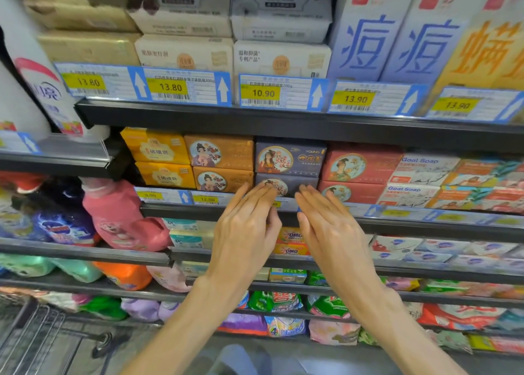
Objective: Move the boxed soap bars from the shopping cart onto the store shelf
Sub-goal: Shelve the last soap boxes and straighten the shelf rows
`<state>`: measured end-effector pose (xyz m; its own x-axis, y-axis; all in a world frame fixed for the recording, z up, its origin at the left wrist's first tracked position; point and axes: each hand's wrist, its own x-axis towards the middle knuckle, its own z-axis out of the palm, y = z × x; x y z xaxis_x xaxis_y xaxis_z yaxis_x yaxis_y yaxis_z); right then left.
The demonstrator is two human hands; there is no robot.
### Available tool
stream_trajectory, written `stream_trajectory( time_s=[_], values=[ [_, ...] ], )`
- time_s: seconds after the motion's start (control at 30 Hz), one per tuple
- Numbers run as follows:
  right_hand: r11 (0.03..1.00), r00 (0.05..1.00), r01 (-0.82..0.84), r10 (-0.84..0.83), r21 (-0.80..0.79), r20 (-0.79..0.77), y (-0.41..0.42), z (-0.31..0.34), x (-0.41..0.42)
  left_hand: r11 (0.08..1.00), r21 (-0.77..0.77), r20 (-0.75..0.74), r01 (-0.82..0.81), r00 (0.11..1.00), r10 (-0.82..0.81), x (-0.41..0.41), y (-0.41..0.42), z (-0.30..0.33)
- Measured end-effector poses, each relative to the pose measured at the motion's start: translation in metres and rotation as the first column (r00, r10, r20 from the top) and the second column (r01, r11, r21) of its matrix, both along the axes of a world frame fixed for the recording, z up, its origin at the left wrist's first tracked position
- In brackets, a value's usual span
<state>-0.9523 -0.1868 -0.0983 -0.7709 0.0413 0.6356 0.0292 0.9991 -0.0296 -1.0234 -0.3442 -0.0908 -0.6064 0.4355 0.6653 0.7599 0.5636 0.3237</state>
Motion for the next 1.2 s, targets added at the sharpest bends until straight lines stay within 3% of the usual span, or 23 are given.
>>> stream_trajectory(
  time_s=[0.37, 0.5, 0.67, 1.2],
  values=[
    [0.99, 0.999, -0.031, 0.034, -0.134, 0.016, 0.001, 0.006, 0.009, 0.999, -0.037, 0.009, 0.021, 1.0, -0.02, 0.008, 0.004, -0.002],
    [0.978, 1.0, 0.008, -0.011, -0.209, -0.016, 0.016, 0.013, 0.032, 0.988, -0.03, -0.037, 0.155, 0.987, -0.156, 0.022, 0.027, 0.0],
    [0.975, 0.991, 0.13, -0.132, -0.179, -0.001, 0.047, 0.01, 0.048, 0.956, -0.08, -0.027, 0.283, 0.958, -0.286, 0.037, 0.066, 0.004],
    [0.979, 0.992, 0.121, -0.123, -0.164, -0.003, 0.064, -0.003, 0.044, 0.968, -0.121, 0.001, 0.22, 0.975, -0.221, 0.035, 0.084, 0.002]
  ],
)
